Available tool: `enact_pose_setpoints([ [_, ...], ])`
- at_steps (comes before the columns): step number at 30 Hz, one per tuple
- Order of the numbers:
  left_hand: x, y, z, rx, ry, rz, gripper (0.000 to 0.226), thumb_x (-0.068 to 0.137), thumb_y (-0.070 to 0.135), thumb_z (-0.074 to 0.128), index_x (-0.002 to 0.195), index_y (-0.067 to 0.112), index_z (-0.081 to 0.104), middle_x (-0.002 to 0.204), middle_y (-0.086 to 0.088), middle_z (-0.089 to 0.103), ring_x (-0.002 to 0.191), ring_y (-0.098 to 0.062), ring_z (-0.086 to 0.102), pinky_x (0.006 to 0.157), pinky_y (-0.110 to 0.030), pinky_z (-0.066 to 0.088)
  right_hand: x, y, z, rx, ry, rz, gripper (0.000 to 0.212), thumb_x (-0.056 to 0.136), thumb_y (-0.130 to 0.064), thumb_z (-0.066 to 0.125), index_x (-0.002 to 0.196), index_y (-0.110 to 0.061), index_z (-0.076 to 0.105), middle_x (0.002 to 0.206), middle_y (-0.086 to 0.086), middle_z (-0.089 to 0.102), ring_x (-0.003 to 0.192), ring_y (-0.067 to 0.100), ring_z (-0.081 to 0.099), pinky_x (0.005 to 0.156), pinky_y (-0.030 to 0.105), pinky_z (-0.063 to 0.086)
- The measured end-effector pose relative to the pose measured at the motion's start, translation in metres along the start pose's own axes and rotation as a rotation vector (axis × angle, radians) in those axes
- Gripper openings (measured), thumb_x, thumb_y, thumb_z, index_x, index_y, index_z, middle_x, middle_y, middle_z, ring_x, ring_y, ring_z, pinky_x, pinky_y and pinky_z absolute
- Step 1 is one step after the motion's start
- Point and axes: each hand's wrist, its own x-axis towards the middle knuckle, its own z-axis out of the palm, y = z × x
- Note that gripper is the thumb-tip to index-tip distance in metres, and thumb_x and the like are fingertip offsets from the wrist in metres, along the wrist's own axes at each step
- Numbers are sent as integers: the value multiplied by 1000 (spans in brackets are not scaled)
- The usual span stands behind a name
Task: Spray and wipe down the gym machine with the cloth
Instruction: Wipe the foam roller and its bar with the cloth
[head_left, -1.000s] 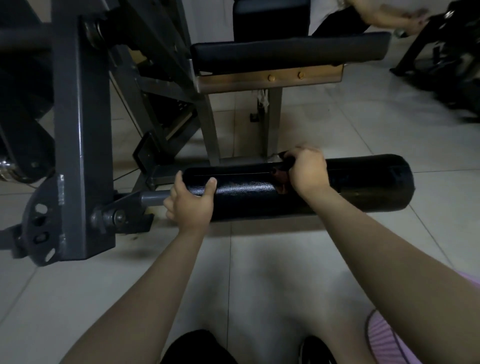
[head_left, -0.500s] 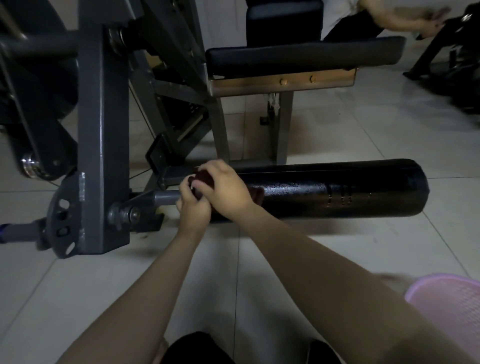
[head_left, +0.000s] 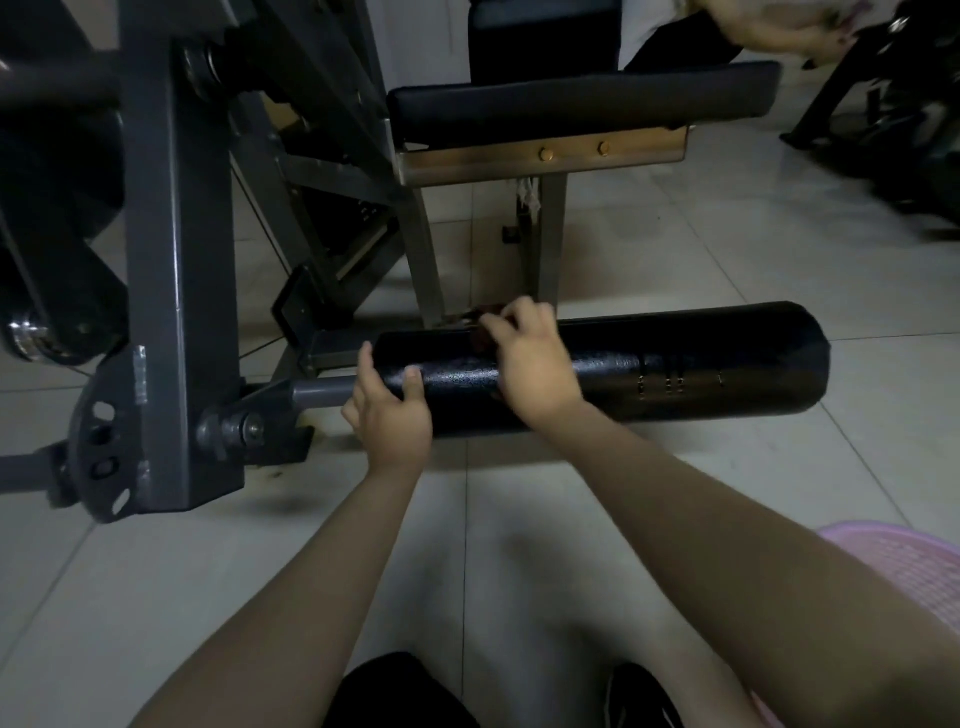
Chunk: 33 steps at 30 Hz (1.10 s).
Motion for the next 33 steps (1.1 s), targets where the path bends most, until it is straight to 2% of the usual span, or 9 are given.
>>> enact_pose_setpoints([
  [4,1,5,-1,61,13,23,58,103,37,50,157,31,28,159,-10,36,145,-32,22,115,-36,12,-3,50,-24,-71,76,188,47,70,7,61,114,-7,71,109,21,53,98,42,48,86,38,41],
  [11,2,0,-3,39,-12,63,58,102,42,50,155,33,28,158,-7,35,143,-29,21,117,-50,26,14,49,-39,-82,10,416,39,81,0,56,116,-8,69,124,21,49,113,43,44,100,37,35],
  [14,5,2,-3,19,-11,51,58,100,41,54,153,30,33,156,-9,39,140,-29,25,116,-48,27,21,-1,-15,114,73,242,52,75,5,56,123,-11,67,128,17,53,112,40,46,97,33,36],
  [16,8,-2,-1,49,-12,60,58,100,40,55,152,25,35,153,-12,42,138,-33,29,115,-46,27,24,-41,3,210,-10,57,54,79,4,58,130,-11,64,134,13,55,119,36,45,103,30,33],
  [21,13,-22,-3,210,-114,168,65,94,37,54,144,-4,42,144,-25,46,134,-38,40,113,-38,25,14,-85,37,239,-157,-166,39,98,-37,54,135,-25,60,133,-2,59,129,23,37,105,36,30],
  [23,12,-17,-2,234,-55,147,65,96,45,34,147,4,41,143,-20,48,129,-37,42,109,-39,27,11,-74,37,204,-98,-166,35,99,-39,52,127,-24,65,122,0,61,116,26,42,100,39,39],
  [25,8,-8,1,137,6,108,55,100,33,45,152,18,36,148,-13,46,131,-34,38,112,-44,30,8,-63,37,160,-37,-185,33,99,-33,50,123,-19,68,114,5,60,104,29,45,90,41,46],
  [30,2,-2,1,98,30,77,63,96,15,55,153,30,33,155,-8,40,137,-36,31,114,-49,27,-3,-46,36,87,-5,-150,37,86,-7,69,122,-10,66,116,17,54,104,32,37,82,46,53],
  [33,2,2,3,105,39,24,55,101,25,51,153,32,34,155,-8,41,137,-37,32,114,-49,25,-6,-37,31,36,8,-130,42,81,-3,72,121,-9,66,115,18,53,103,33,38,82,49,54],
])
